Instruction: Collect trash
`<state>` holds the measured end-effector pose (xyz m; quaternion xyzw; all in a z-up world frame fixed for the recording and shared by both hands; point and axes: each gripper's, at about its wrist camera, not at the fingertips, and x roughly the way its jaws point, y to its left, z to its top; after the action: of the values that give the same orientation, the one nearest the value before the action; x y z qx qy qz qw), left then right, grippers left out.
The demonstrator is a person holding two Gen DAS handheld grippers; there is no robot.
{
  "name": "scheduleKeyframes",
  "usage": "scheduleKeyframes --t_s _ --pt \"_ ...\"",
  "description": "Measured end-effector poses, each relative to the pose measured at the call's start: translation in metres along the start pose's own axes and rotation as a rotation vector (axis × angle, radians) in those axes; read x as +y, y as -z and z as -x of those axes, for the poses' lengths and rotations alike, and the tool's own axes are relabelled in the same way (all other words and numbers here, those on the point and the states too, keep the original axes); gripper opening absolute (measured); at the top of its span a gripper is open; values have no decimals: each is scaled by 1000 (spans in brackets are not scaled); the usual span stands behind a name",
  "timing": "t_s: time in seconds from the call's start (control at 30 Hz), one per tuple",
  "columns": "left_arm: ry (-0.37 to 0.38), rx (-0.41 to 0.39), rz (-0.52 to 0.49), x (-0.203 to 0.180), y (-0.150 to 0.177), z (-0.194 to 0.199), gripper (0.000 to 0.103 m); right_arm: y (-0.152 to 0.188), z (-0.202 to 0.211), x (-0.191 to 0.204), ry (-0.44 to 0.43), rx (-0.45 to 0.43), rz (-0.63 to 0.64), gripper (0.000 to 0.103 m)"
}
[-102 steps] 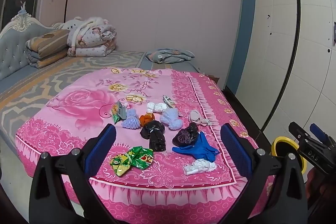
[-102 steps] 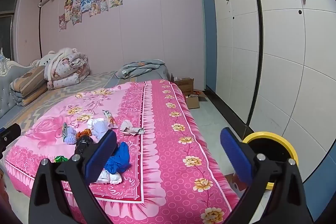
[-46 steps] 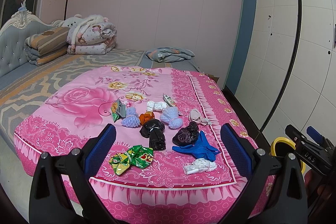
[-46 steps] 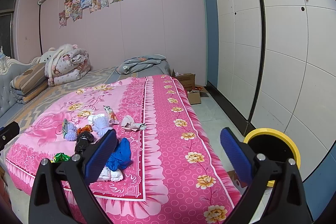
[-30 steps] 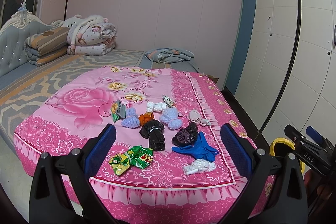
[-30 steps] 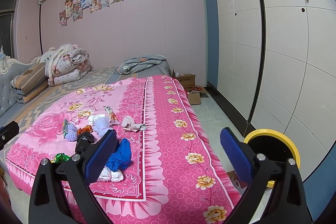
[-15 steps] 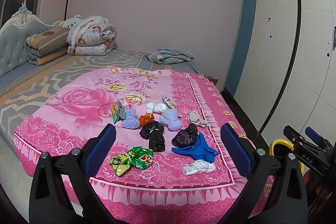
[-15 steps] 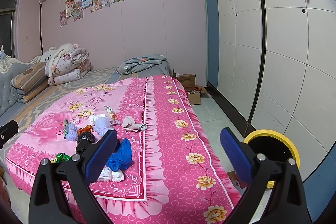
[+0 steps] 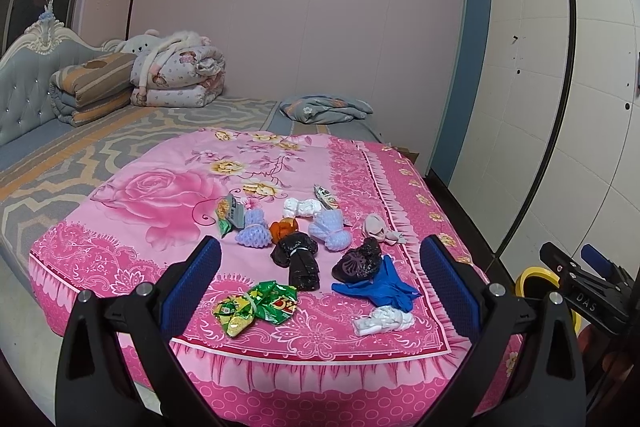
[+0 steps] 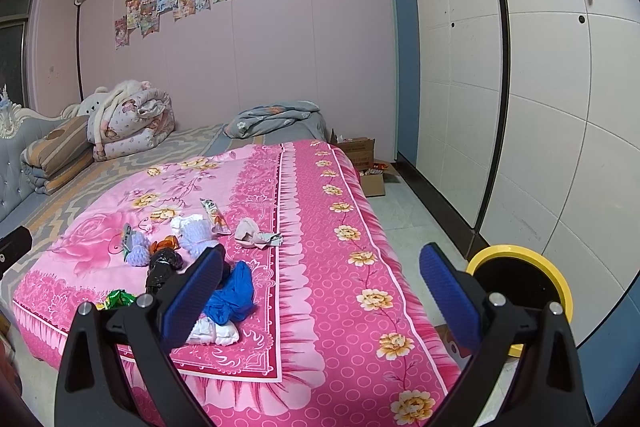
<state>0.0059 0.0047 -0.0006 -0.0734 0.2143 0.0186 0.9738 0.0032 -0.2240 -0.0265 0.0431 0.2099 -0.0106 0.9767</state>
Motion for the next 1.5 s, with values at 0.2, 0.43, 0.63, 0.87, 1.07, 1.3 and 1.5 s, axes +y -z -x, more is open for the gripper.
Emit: scheduleKeyframes --t_s 0.2,0.43,0.63,0.87,1.07,1.3,1.5 --pt "7 26 -10 19 -2 -13 96 -3 -12 2 -66 14 5 96" --pt "-8 106 -47 50 3 -43 96 -7 -40 12 -160 53 46 96" --pt "52 212 -55 75 23 -81 96 1 -82 27 -237 148 106 96" --pt "34 272 -104 92 54 -117 96 16 -132 52 -309 297 202 96" --pt "33 344 -57 115 72 -147 96 30 -171 70 -337 422 238 96" --pt "70 340 -85 109 74 -169 96 42 -211 83 -359 543 250 90" --pt "106 370 -96 103 82 -194 90 51 -230 91 -385 589 257 85"
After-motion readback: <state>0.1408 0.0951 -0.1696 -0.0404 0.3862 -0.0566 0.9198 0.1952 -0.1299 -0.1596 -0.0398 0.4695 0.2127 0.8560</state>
